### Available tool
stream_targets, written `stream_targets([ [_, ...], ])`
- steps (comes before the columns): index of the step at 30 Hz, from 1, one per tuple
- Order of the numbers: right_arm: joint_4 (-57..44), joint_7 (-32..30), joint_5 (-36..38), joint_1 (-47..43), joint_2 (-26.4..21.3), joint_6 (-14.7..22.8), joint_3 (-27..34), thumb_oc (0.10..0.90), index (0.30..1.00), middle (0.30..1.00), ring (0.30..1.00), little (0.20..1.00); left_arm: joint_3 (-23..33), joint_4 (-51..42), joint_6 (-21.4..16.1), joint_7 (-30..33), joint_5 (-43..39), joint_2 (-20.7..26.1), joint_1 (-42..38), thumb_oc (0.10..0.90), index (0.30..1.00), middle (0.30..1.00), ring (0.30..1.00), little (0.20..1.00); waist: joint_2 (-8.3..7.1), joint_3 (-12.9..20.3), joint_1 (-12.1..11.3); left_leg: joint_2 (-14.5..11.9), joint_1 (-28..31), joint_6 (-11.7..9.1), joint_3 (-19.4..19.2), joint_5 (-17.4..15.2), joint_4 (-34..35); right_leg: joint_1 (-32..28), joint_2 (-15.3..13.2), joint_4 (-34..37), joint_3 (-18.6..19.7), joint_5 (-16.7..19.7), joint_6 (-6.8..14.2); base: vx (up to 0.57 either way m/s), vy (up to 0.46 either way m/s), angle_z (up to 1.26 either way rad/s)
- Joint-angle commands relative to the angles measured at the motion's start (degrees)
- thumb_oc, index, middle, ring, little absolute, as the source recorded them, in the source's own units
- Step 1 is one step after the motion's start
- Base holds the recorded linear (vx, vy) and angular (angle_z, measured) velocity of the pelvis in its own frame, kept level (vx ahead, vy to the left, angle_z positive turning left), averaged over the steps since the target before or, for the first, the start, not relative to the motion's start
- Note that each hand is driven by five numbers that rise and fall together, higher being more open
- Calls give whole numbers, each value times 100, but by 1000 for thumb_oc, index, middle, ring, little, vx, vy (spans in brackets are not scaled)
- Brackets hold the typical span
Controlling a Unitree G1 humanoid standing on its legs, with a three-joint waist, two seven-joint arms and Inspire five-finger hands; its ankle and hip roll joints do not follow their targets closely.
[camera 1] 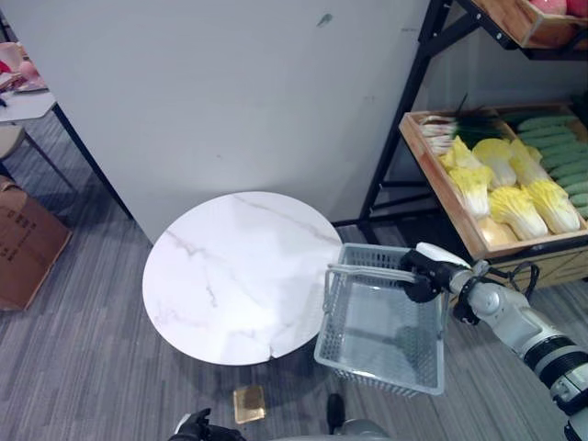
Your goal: Get the vegetables into the basket
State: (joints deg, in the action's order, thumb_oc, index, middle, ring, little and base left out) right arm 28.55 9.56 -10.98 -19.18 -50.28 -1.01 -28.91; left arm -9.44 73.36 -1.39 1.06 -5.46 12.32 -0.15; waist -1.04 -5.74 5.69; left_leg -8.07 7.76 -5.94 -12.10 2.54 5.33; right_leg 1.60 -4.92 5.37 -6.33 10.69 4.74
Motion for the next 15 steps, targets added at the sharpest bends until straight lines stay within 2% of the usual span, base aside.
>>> stream_targets([
  [1, 60, -565, -140, -747, -100, 206, 851, 400, 300, 300, 300, 300, -409, 216, -12, -105, 240, -143, -199, 900, 1000, 1000, 1000, 1000, -219, 54, 6, 176, -102, -75, -171, 158, -33, -469, -196, -250, 293, -411, 416, 8, -5, -8],
  [11, 1453, -781, -501, -338, 11, 126, 1029, 400, 300, 300, 300, 300, -495, 209, -3, -126, 249, -157, -246, 900, 1000, 1000, 1000, 1000, -114, 39, 104, 169, -55, -65, -163, 145, -33, -472, -179, -266, 386, -440, 390, 4, -5, -7],
  [13, 2353, -902, -579, -281, 202, 133, 985, 400, 300, 300, 300, 300, -559, 231, -23, -120, 260, -140, -277, 900, 1000, 1000, 1000, 1000, -83, 20, 94, 180, -64, -64, -129, 141, -33, -474, -189, -252, 377, -429, 393, 0, 0, 0],
  [15, 2456, -916, -582, -296, 237, 150, 982, 400, 300, 300, 300, 300, -564, 234, -28, -128, 259, -137, -275, 900, 1000, 1000, 1000, 1000, -85, 21, 95, 182, -64, -66, -129, 141, -33, -476, -191, -250, 377, -428, 395, 0, 0, 0],
])
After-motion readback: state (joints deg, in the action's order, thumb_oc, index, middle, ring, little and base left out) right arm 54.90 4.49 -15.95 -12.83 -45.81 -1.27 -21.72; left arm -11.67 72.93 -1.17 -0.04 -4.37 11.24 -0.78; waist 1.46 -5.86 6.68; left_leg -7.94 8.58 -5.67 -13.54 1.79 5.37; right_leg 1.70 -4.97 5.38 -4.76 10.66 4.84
